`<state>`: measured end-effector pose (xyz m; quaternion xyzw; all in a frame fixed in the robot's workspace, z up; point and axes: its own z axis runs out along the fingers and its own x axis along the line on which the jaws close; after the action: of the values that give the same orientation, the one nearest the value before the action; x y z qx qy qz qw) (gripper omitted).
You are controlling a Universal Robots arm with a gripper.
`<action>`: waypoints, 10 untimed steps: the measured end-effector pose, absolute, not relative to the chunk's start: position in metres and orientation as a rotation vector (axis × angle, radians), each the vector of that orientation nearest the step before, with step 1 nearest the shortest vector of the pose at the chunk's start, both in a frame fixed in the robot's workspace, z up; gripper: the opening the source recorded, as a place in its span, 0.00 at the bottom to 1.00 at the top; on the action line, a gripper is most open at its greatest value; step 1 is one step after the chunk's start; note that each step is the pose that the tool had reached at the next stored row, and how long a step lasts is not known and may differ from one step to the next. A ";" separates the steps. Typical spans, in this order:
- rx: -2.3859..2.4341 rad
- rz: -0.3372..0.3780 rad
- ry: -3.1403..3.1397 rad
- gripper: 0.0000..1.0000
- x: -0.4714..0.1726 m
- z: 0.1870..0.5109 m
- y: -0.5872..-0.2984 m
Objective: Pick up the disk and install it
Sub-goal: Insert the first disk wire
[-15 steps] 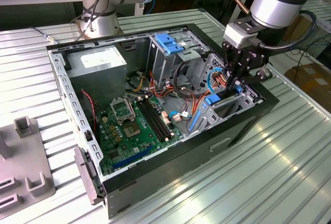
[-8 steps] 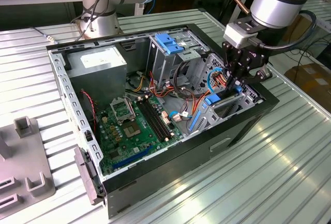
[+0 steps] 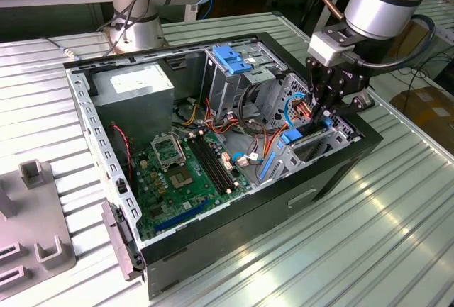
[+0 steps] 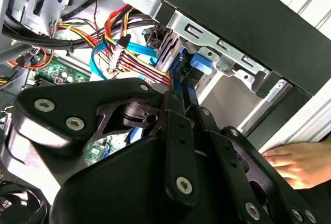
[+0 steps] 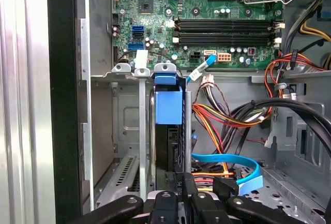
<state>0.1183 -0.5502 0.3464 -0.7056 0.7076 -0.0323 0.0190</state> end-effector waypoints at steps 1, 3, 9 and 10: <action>-2.188 -0.100 2.198 0.17 0.118 0.346 -0.551; -2.188 -0.100 2.199 0.17 0.118 0.346 -0.551; -2.192 -0.099 2.194 0.17 0.118 0.343 -0.551; -2.192 -0.098 2.193 0.17 0.118 0.342 -0.551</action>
<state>0.1183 -0.5506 0.3421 -0.7064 0.7068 -0.0317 0.0196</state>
